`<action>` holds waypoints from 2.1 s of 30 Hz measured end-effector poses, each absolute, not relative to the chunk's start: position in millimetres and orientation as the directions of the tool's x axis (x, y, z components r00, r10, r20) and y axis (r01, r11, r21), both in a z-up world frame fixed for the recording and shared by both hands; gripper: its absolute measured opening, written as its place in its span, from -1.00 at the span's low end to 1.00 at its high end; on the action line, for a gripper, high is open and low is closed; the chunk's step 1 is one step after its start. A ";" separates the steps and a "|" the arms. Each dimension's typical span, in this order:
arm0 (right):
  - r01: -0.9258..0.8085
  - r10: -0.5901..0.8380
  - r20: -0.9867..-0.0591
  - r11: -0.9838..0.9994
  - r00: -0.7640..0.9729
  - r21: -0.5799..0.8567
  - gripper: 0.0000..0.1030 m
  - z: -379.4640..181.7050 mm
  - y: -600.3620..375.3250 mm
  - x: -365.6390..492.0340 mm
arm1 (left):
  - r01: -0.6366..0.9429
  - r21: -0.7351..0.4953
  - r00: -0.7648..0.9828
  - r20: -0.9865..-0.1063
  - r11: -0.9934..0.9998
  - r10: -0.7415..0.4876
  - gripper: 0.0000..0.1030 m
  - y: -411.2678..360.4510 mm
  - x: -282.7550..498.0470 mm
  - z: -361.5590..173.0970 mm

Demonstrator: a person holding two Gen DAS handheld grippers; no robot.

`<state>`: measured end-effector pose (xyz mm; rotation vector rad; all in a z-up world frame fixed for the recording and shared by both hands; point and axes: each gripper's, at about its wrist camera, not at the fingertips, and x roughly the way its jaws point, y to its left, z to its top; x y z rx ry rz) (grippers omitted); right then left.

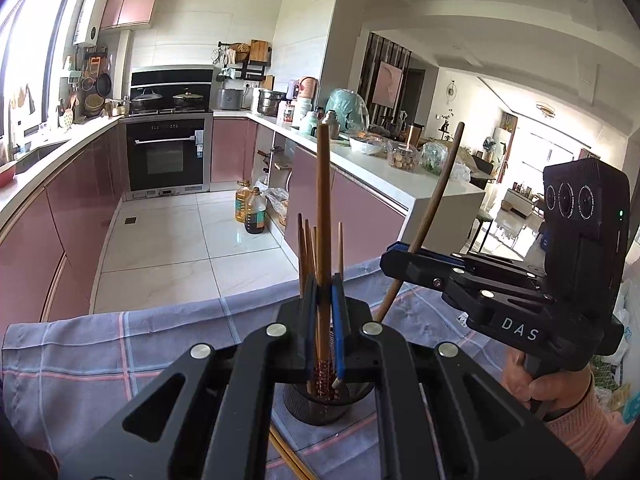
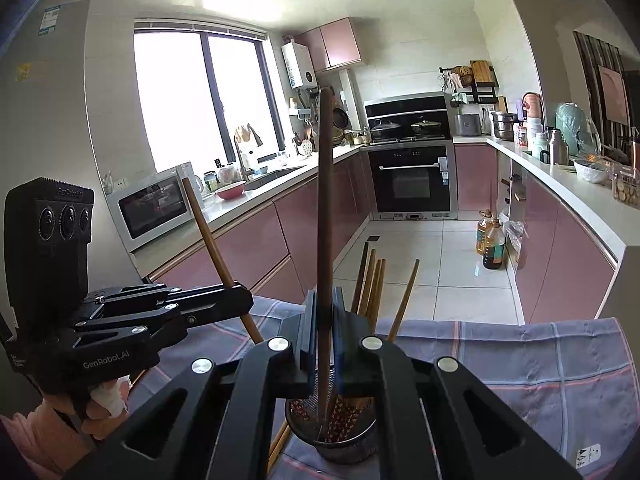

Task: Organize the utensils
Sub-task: 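Lift the left tool's chopstick into the mesh cup while the right tool lowers its own in, then open both tools to release the chopsticks and withdraw from the mesh cup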

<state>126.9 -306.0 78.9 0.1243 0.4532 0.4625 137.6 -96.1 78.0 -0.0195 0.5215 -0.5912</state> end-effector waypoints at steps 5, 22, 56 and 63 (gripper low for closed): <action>-0.393 0.452 -0.421 0.892 0.786 0.223 -0.88 65.4 -304.0 133.3 | 0.520 -0.159 0.695 -0.493 0.839 -0.523 -0.85 -98.6 146.4 68.5; -0.371 0.439 -0.514 0.898 0.737 0.235 -0.88 32.4 -298.3 149.3 | 0.546 -0.118 0.630 -0.595 0.829 -0.499 -0.85 -112.1 160.3 47.8; -0.317 0.424 -0.540 0.905 0.727 0.283 -0.73 19.7 -303.2 163.9 | 0.480 -0.206 0.607 -0.624 0.853 -0.492 -0.72 -101.7 193.0 12.1; -0.395 0.469 -0.486 0.883 0.737 0.254 -0.28 33.1 -302.9 124.1 | 0.447 -0.177 0.691 -0.554 0.877 -0.464 -0.09 -74.0 158.3 15.3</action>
